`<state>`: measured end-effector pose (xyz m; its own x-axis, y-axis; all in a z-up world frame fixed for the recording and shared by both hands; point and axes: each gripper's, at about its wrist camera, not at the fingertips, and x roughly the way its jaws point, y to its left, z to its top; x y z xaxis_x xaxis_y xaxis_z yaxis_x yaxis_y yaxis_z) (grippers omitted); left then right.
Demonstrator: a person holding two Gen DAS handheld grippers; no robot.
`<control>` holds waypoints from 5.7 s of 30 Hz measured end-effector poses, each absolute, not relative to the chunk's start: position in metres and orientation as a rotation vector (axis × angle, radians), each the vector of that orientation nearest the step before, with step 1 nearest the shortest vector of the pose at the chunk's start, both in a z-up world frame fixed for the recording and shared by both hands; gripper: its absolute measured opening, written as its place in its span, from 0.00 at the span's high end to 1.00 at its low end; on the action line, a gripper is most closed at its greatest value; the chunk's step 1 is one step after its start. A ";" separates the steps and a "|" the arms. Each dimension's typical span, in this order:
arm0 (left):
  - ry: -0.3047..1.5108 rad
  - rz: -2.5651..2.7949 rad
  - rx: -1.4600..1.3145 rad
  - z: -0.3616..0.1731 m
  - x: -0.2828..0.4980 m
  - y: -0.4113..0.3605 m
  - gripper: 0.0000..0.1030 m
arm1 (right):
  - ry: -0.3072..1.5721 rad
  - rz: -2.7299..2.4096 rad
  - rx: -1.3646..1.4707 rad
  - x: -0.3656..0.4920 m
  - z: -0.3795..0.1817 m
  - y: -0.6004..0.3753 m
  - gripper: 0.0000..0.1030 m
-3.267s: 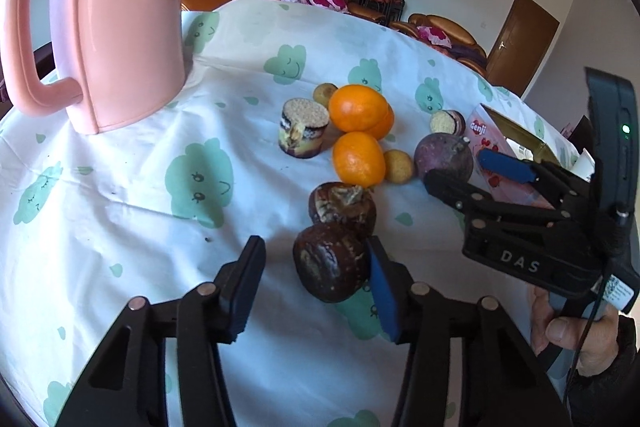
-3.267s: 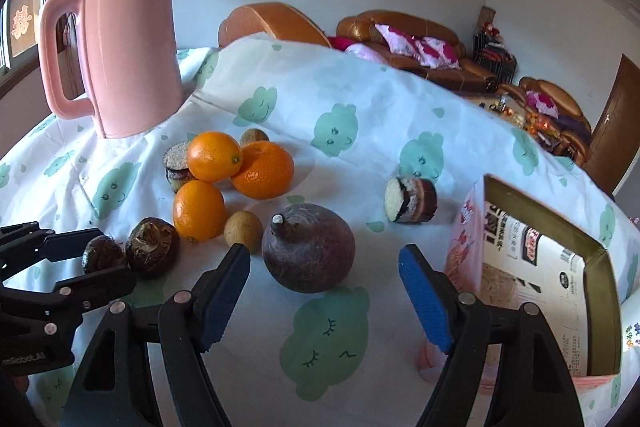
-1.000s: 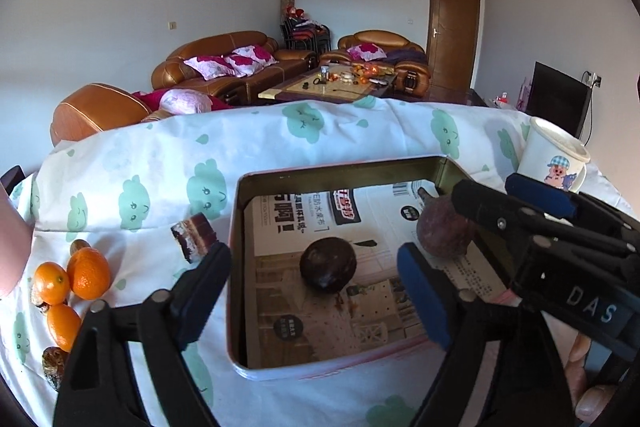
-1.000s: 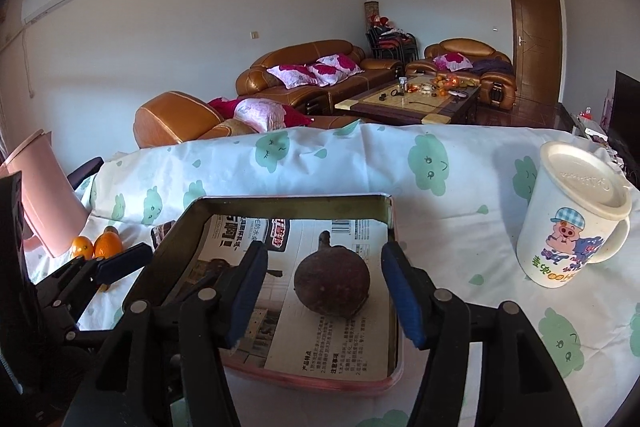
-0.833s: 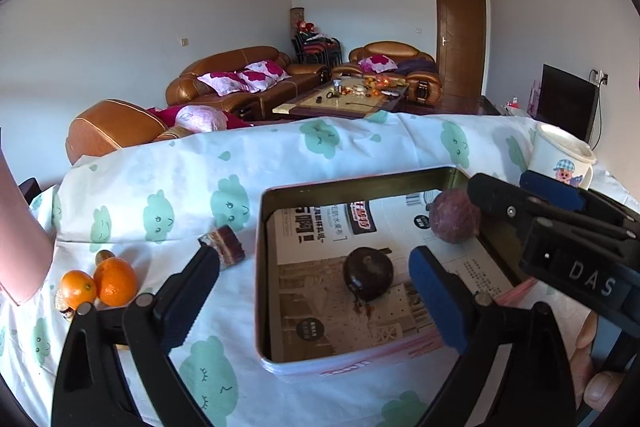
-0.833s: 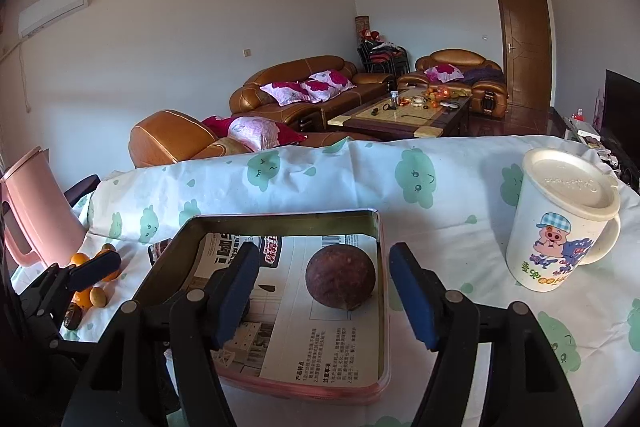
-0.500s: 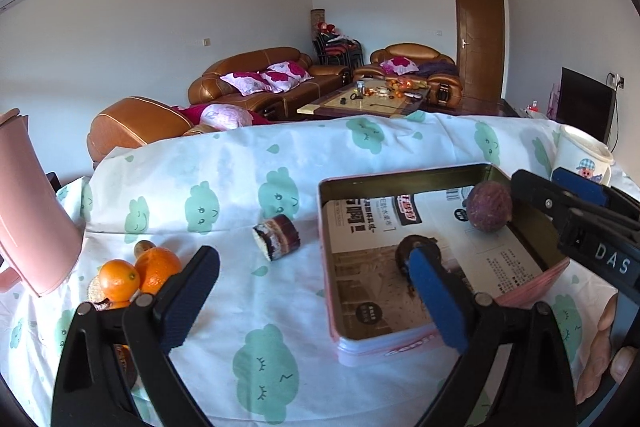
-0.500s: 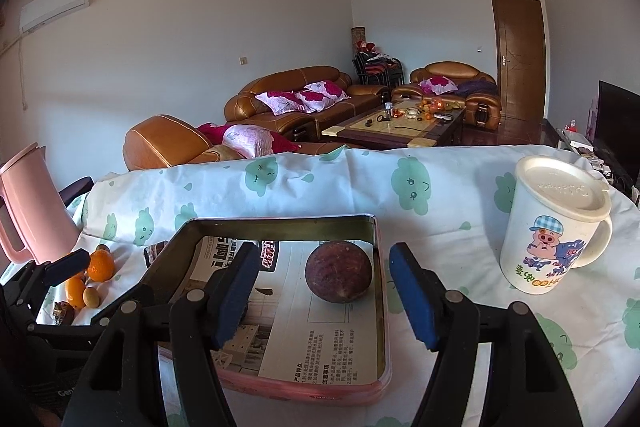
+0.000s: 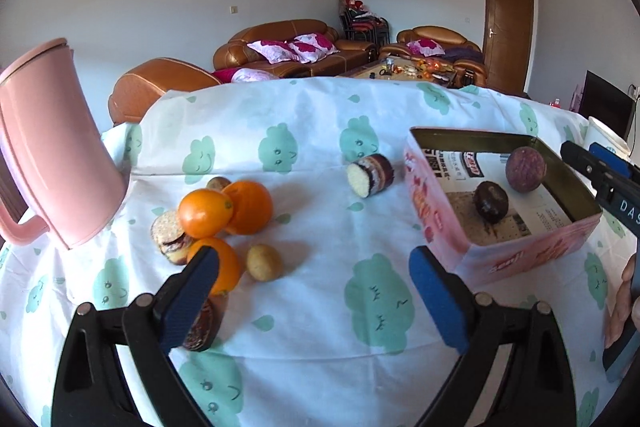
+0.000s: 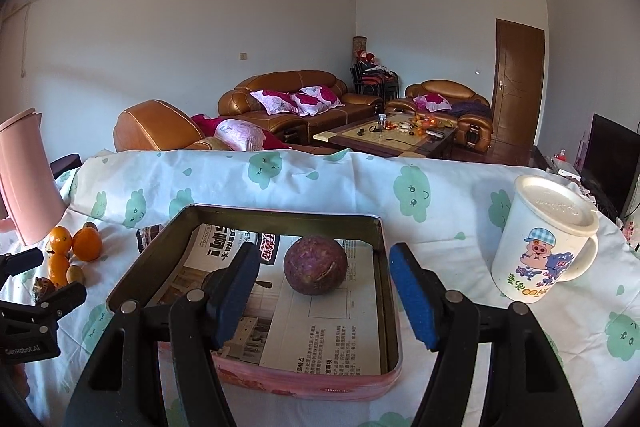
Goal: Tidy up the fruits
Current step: 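Move both open tools back toward the remaining fruits, then grasp the small brown kiwi-like fruit with the right tool while the left tool grasps another dark brown fruit, then carry both fruits into the pink tin and open both tools to release them, then move both open tools back toward the oranges and cake cup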
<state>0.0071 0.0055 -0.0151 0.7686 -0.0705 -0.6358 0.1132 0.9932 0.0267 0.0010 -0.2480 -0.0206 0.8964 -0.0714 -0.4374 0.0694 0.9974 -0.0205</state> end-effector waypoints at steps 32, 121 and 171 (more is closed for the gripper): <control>0.848 -0.171 -0.200 -0.039 0.009 0.116 0.59 | 0.582 0.286 -0.135 -0.001 -0.036 -0.061 0.33; 0.707 -0.426 0.101 -0.014 0.026 -0.142 0.59 | 0.660 0.121 0.067 0.009 -0.032 -0.277 0.72; 0.567 -0.205 0.094 0.006 0.012 -0.062 0.00 | 0.460 -0.135 0.051 -0.015 -0.021 -0.282 0.29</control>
